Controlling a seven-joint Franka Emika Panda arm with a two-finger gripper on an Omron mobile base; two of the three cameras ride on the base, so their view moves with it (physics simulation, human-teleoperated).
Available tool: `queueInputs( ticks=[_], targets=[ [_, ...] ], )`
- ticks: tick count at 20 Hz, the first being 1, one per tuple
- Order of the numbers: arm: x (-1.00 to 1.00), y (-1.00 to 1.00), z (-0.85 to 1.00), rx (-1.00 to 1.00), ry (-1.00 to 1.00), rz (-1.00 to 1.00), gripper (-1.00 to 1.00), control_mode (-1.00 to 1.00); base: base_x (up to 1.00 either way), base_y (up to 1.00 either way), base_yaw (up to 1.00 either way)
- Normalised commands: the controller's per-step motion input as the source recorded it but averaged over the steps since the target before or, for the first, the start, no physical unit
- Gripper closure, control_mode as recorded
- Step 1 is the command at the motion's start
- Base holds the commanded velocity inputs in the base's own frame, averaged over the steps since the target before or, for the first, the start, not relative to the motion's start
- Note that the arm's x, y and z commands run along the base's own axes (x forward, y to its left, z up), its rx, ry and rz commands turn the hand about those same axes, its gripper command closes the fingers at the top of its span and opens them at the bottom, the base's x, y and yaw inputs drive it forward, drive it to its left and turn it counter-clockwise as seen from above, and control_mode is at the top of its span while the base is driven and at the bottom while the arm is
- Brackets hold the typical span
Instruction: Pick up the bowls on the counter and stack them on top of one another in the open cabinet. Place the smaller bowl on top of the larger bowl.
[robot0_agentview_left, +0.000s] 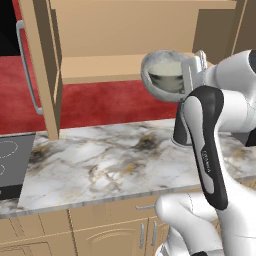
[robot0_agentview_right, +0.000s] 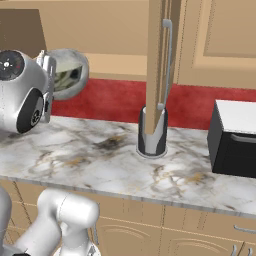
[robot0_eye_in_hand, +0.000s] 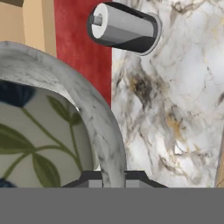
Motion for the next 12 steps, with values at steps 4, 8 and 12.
queueInputs(
  ticks=[4,8,12],
  targets=[
    [0.18,0.03,0.37,0.0,0.0,-0.01,1.0,-1.0,0.0,0.0,0.0],
    [0.19,0.03,0.17,0.0,0.0,-0.03,1.0,-1.0,0.0,0.0,0.0],
    [0.17,0.03,0.0,0.02,0.0,-0.04,1.0,-1.0,0.0,0.0,0.0]
  ],
)
